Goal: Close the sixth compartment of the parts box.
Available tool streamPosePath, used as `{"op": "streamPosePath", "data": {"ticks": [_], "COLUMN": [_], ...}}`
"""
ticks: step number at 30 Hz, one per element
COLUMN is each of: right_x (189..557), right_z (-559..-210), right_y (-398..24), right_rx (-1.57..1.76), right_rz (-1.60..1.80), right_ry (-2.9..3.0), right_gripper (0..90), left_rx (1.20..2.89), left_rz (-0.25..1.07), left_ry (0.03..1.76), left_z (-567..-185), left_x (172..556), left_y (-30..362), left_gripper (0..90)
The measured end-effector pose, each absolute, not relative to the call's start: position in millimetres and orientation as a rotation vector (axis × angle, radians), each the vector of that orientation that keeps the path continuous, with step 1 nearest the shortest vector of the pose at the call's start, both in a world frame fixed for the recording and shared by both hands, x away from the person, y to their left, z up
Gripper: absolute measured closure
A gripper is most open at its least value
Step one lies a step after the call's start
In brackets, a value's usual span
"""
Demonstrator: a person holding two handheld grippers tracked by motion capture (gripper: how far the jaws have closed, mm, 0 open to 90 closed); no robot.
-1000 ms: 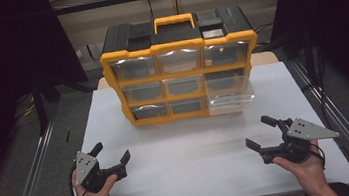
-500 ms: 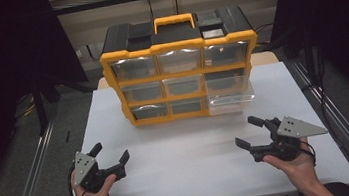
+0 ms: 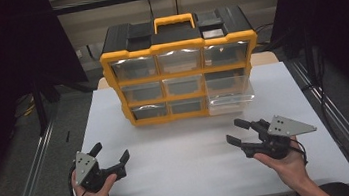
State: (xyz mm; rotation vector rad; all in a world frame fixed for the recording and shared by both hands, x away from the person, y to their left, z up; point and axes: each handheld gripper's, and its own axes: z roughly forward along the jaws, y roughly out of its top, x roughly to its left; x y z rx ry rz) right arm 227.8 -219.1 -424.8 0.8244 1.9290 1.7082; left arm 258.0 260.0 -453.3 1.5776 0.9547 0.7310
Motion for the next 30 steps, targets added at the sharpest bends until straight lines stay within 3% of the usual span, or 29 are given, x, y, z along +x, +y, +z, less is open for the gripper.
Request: {"op": "streamPosePath", "data": {"ticks": [30], "right_x": [247.6], "right_z": [-424.9], "right_y": [-223.1], "right_rx": [0.88], "right_rz": [1.7], "right_ry": [1.919], "right_gripper": [86.0], "left_rx": [1.595], "left_rz": [0.727], "left_ry": [0.949], "left_z": [-452.1], "left_x": [257.0], "left_y": [259.2], "left_gripper": [3.6]}}
